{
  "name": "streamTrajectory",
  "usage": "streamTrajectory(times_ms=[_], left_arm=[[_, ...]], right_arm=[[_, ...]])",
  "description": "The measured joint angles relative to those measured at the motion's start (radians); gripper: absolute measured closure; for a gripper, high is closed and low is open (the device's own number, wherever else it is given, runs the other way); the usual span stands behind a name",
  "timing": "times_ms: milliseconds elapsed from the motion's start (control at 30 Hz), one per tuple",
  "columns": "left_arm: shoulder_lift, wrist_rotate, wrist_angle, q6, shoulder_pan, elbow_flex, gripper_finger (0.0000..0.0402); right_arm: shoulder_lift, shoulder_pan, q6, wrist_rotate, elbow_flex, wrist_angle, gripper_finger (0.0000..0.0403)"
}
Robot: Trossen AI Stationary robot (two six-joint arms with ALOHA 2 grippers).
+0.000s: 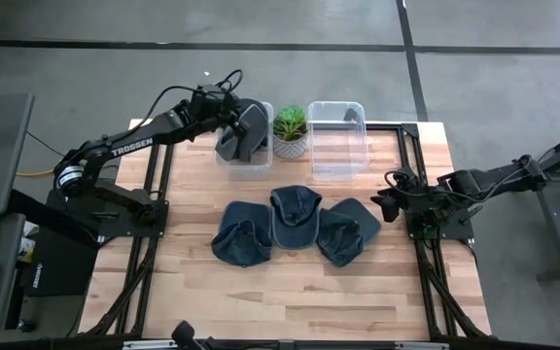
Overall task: Pick & Place hat
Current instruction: Put the gray cap into the left transparent bin
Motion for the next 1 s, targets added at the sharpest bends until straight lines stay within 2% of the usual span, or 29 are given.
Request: streamTrajectory(times_ms=[100,200,300,500,600,733,1000], left_arm=[[0.0,0.026,0.05,-0.05,0.0,0.0,0.0401],[0.0,0.037,0.08,-0.182,0.008,0.002,0.0401],[0.001,0.041,0.013,-0.308,0.014,0.002,0.0401],[0.013,0.034,-0.085,-0.446,0.007,0.002,0.0401],[0.015,-0.004,-0.154,-0.523,-0.009,0.002,0.0401],[-0.008,-0.017,-0.219,-0.567,-0.022,0.002,0.0401],[-0.064,-0.048,-0.358,-0.558,-0.02,0.01,0.0401]], right_arm=[[0.0,0.0,0.0,0.002,0.0,-0.006,0.0221],[0.0,0.0,0.0,0.009,0.0,-0.006,0.0221],[0.0,0.0,0.0,0.01,0.0,-0.006,0.0221],[0.007,0.0,0.0,0.035,0.0,-0.007,0.0221],[0.008,0.0,0.0,0.032,0.0,-0.006,0.0221],[0.017,0.0,0.0,0.02,0.0,-0.008,0.0221],[0.04,0.0,0.0,0.023,0.0,-0.013,0.0221]])
